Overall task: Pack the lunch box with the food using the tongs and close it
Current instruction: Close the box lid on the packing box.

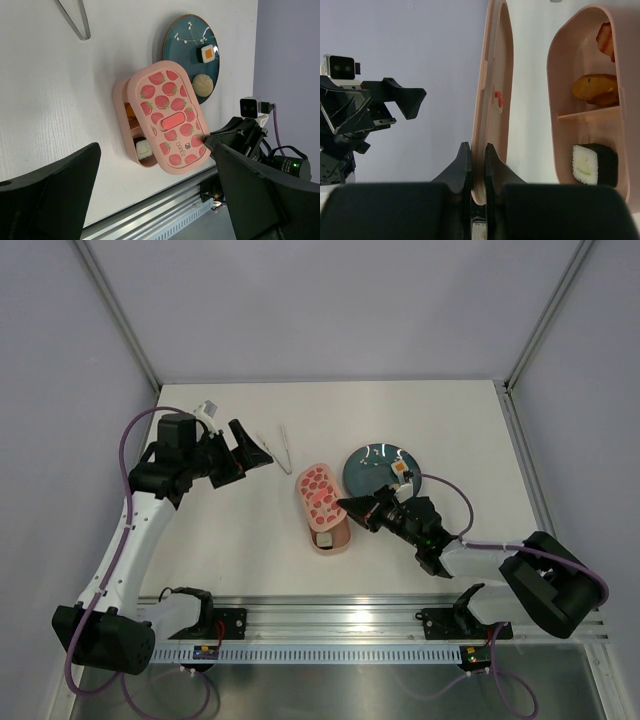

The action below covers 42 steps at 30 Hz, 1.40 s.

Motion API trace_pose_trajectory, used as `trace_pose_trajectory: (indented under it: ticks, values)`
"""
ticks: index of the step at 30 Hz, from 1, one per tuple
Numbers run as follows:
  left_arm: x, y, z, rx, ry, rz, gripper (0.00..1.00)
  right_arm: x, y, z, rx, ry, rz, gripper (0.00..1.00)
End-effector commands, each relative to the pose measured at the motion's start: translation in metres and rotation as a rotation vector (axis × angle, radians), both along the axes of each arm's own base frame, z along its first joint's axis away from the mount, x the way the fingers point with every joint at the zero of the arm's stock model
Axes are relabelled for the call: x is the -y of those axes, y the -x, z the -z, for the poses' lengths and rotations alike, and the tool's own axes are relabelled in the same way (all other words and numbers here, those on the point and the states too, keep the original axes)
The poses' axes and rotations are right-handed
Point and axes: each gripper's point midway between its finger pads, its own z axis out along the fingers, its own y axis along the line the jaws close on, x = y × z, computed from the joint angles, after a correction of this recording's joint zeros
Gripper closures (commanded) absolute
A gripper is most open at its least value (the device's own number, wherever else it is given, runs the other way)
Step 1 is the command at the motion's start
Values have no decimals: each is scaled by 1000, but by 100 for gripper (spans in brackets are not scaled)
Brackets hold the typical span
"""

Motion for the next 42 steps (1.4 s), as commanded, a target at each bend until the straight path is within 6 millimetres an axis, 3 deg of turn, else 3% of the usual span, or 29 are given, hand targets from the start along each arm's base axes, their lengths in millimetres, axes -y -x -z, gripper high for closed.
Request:
trace_pose_trajectory:
  ticks: [1, 18, 31, 42]
  values:
    - [3, -4, -9, 57, 15, 27, 1, 5, -4, -32, 74, -96, 29, 100]
    - [4, -6, -1, 40, 14, 28, 1, 22, -14, -1, -7, 5, 142, 100]
    - [4, -7, 5, 29, 7, 32, 1, 10, -15, 14, -44, -54, 105, 100]
    - [3, -7, 9, 21, 0, 29, 1, 16, -12, 35, -84, -80, 128, 100]
